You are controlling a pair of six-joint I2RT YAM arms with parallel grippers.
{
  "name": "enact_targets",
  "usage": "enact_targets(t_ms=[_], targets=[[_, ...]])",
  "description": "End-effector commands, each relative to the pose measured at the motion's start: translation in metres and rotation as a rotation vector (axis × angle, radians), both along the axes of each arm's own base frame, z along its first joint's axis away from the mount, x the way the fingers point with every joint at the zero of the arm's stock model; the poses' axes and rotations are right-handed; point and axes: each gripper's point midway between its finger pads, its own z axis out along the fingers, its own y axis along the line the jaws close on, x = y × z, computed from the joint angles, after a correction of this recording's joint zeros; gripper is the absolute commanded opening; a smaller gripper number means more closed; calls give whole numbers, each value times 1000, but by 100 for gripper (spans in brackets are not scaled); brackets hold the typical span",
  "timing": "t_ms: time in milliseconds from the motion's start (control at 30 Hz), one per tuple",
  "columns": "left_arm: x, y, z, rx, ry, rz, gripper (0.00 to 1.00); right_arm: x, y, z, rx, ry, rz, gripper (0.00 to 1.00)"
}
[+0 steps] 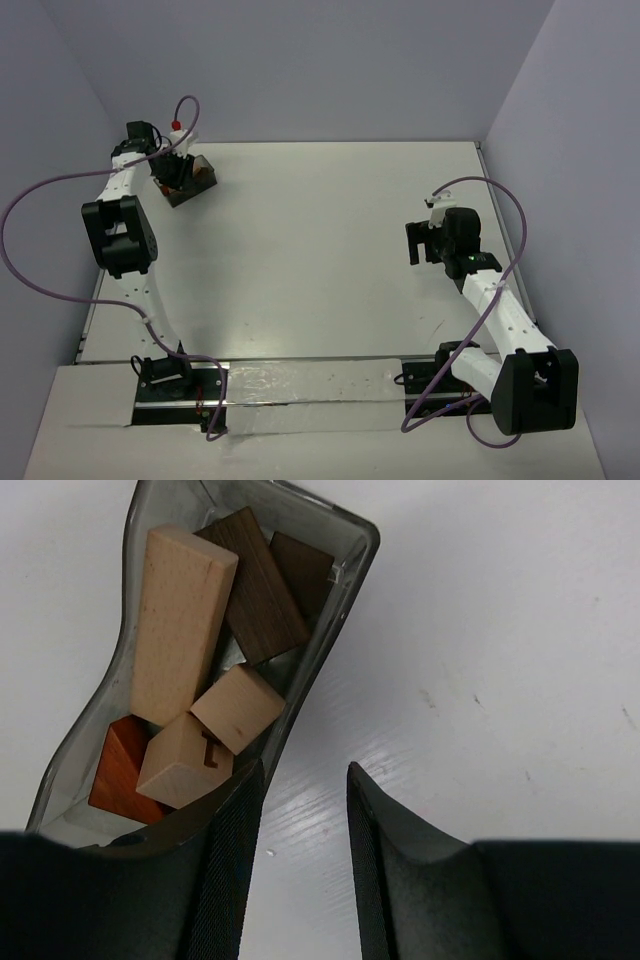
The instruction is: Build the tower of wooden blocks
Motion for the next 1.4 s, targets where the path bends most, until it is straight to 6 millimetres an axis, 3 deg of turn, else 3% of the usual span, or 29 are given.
enact_targets(t_ms=[0,367,733,1133,1267,1367], targets=[[6,8,7,57,-29,-24,46,13,5,24,6,-57,22,100],[-3,19,-8,139,7,-59,45,12,6,22,8,-48,30,100],[-15,20,-26,188,53,-123,36,12,7,21,10,-42,33,100],[-24,-7,-38,201,78,-196,17,13,7,21,9,-43,33,100],[-23,-21,-30,135,65,-174,4,12,7,21,10,-44,34,100],[-31,-49,-10,25,54,-159,0,12,7,23,12,-48,36,100]])
